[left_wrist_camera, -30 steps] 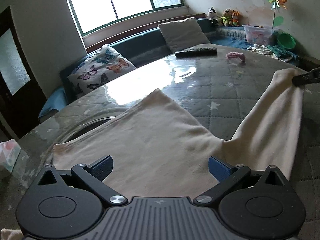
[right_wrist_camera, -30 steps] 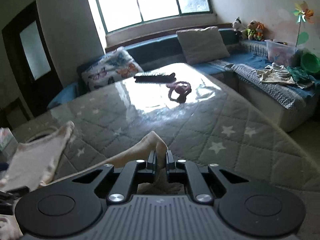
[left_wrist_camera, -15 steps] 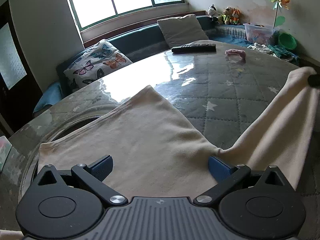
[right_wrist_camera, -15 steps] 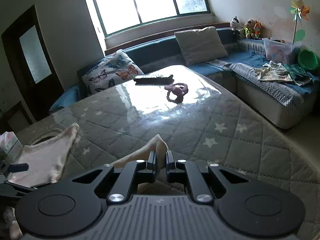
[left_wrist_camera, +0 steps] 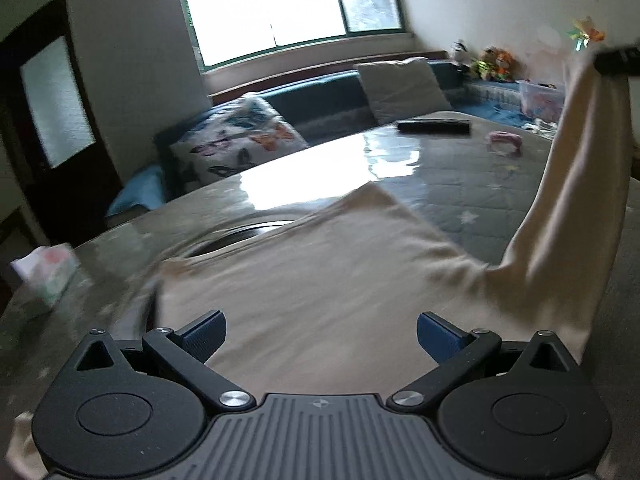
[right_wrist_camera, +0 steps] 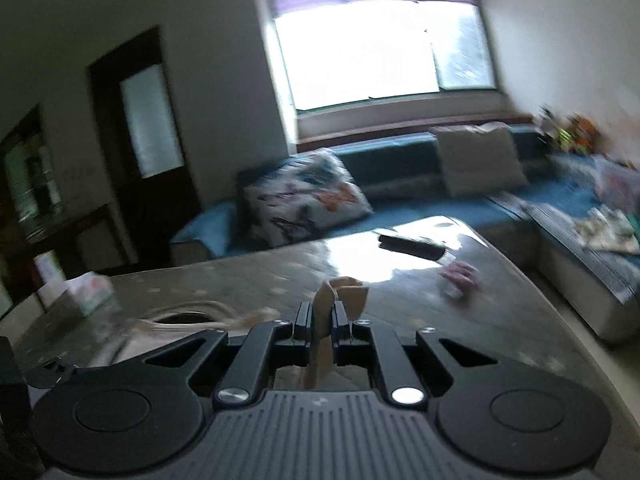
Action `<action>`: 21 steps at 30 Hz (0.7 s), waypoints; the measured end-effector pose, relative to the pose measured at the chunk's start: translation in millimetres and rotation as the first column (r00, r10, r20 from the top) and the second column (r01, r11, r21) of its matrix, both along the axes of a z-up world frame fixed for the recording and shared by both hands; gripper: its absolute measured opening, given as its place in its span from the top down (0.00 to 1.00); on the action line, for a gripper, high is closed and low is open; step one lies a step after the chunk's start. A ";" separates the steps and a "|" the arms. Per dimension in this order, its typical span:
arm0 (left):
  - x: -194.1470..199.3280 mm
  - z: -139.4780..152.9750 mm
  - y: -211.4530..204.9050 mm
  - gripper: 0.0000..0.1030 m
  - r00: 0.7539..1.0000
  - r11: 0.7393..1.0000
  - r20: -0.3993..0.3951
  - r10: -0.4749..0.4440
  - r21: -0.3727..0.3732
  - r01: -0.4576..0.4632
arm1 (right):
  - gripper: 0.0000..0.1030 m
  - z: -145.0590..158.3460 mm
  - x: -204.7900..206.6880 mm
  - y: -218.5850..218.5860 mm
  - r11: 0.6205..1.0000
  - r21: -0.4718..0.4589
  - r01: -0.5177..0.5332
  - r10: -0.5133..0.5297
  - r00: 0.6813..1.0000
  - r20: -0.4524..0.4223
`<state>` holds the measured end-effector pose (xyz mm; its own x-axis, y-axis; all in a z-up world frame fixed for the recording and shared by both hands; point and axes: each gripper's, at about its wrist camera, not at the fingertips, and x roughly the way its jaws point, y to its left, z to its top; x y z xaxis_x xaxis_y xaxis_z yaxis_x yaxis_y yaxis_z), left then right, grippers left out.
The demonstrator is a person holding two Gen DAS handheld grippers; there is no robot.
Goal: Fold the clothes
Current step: 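Fold the held sleeve across the sweatshirt body with the right gripper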
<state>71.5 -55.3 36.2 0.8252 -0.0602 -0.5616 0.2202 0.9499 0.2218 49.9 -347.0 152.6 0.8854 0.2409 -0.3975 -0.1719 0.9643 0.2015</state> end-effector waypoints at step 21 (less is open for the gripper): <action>-78.4 -8.0 131.3 0.00 0.965 0.964 0.021 0.263 -0.035 -0.262 | 0.76 -29.5 7.3 208.1 0.874 -0.118 -0.471 0.455 0.880 -0.136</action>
<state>-6.9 76.0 28.2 0.8283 0.1430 -0.5417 -0.0433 0.9803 0.1926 57.2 -138.9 123.1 0.6396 0.5472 -0.5399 -0.5921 0.7986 0.1080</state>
